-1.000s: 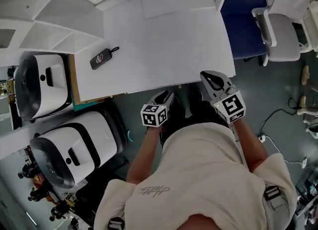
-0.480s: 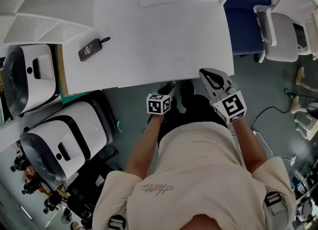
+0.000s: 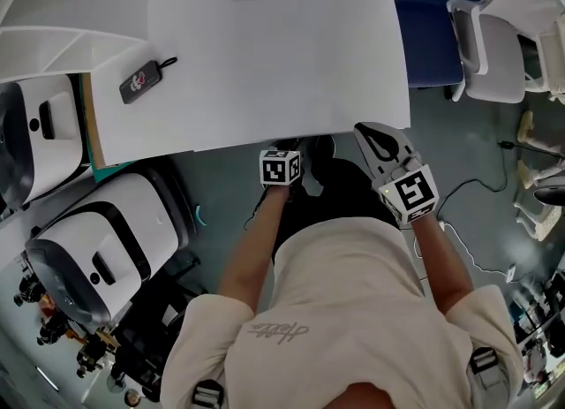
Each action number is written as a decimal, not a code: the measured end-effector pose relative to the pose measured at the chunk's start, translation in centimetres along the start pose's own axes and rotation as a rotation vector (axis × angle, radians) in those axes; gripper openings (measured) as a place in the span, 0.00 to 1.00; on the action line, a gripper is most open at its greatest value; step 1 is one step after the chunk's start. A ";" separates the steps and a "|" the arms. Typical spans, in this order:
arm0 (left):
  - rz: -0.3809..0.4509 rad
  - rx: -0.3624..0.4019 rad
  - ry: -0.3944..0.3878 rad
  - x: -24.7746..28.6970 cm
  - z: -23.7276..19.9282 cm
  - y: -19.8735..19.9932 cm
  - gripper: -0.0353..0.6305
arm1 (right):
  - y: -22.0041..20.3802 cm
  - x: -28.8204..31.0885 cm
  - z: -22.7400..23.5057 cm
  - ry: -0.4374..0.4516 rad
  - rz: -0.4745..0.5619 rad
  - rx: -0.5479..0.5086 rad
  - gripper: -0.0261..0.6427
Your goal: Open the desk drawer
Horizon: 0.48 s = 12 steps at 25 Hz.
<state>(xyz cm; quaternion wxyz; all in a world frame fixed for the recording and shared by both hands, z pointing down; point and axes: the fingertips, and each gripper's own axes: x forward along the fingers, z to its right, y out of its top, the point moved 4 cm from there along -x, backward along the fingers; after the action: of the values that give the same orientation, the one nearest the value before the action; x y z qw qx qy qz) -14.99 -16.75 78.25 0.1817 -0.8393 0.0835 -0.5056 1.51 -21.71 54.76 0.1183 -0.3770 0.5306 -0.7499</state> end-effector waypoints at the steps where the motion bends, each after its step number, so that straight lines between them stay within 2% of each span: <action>1: -0.005 -0.004 0.005 0.2 -0.1 -0.1 0.23 | -0.1 -0.1 0.0 -0.001 -0.001 0.002 0.03; 7: -0.033 -0.035 0.012 1.3 -0.3 -0.1 0.19 | -0.6 -0.6 0.3 -0.005 -0.003 0.011 0.03; 12: -0.042 -0.010 0.010 1.3 -0.3 -0.1 0.19 | -0.8 -0.8 0.5 -0.011 0.003 0.017 0.04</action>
<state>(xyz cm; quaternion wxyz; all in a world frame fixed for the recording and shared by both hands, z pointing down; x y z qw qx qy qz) -14.59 -17.12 79.49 0.1663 -0.8392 0.0693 -0.5131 2.61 -21.30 55.18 0.1254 -0.3793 0.5241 -0.7521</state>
